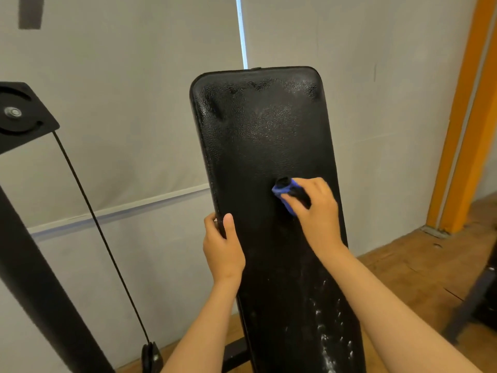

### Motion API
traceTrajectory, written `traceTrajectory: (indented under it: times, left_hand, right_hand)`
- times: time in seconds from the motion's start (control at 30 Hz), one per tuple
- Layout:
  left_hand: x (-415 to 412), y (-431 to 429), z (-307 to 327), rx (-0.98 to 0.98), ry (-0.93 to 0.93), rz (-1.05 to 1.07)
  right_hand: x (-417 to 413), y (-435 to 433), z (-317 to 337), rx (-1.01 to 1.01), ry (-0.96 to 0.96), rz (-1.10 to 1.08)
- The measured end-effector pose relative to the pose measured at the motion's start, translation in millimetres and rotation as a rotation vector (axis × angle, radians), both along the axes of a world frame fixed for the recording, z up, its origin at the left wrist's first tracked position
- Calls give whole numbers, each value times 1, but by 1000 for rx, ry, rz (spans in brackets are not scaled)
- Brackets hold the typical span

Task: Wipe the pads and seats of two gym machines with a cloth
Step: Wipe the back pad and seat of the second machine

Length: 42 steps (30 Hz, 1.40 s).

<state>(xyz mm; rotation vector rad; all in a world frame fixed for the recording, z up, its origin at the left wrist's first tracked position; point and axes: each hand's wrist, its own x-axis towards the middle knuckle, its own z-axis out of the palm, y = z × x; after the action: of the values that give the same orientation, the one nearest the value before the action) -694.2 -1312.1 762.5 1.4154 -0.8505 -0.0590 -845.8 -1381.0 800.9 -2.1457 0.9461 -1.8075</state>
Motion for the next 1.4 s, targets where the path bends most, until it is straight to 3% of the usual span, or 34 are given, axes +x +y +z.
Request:
traceTrajectory:
  times: [0.13,0.27,0.37,0.47,0.73,0.83,1.03,1.13,1.23,1.4]
  left_hand:
    - [1,-1,0,18,-37,39]
    - [0,-1,-2,23,-59,62]
    - [0,-2,-3,29,-74,87]
    - [-1,-1,-3,37,-84,97]
    - [-4,-3,-2,68,-100,105]
    - [-2,-1,-3,75,-96,111]
    - [-4,-1,-3,84,-98,142]
    - [-5,-2,-2,91,-96,152]
    - [-6,-2,-2,94,-88,165]
    - [-8,-2,-2,91,-88,177]
  right_hand:
    - [14,16,-28,54,1,3]
    - [17,38,-84,-51,299,87]
    - [8,31,-92,-87,394,114]
    - [-3,17,-72,-99,328,99]
    - [-29,-24,-34,75,-106,-111]
    - [-20,-10,-49,103,-68,-63]
    - [-26,15,-105,21,251,99]
    - [-37,4,-103,-6,331,113]
    - [-46,-15,-81,-27,274,68]
    - [-69,-52,-44,19,15,-34]
